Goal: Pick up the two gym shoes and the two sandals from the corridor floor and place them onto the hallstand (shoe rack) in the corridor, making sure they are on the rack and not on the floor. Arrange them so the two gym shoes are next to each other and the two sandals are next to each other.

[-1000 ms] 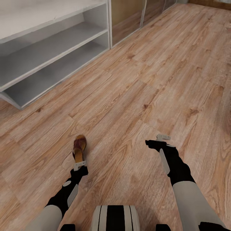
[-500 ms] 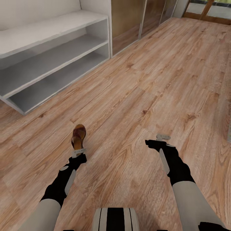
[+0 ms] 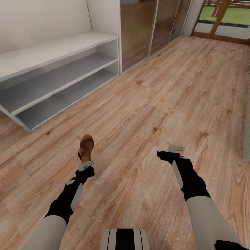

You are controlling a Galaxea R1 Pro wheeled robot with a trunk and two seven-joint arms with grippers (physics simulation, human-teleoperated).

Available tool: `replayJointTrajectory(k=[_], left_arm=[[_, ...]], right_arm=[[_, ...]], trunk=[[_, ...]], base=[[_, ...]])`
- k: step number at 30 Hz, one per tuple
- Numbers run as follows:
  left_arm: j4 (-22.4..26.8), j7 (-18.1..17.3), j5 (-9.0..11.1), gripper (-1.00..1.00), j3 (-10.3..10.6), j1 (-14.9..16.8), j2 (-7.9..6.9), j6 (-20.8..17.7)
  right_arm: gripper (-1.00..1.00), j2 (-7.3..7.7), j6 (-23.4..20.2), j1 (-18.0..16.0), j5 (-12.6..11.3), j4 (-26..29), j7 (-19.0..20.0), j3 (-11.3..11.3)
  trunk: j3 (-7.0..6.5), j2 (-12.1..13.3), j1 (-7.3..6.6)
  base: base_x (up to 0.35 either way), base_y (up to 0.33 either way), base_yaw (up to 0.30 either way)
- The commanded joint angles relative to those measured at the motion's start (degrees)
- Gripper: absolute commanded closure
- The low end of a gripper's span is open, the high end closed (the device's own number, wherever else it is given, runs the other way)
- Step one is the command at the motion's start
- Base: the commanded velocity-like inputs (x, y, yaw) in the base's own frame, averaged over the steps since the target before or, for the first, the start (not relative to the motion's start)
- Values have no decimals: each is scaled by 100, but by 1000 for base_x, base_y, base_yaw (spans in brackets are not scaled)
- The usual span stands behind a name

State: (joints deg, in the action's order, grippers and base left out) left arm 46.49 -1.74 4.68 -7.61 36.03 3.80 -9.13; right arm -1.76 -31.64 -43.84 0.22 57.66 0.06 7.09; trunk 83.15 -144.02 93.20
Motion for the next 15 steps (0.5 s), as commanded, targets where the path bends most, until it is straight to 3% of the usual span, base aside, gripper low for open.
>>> replayJointTrajectory(k=[1,15], left_arm=[[10,-19,31,100,-22,0,4,-44],[8,-21,41,100,-21,0,7,-45]], right_arm=[[-100,-4,-28,-2,-1,11,1,12],[-100,0,-27,-2,-32,61,3,12]], trunk=[[-29,0,-3],[-469,19,-39]], base=[[0,0,0],[0,0,0]])
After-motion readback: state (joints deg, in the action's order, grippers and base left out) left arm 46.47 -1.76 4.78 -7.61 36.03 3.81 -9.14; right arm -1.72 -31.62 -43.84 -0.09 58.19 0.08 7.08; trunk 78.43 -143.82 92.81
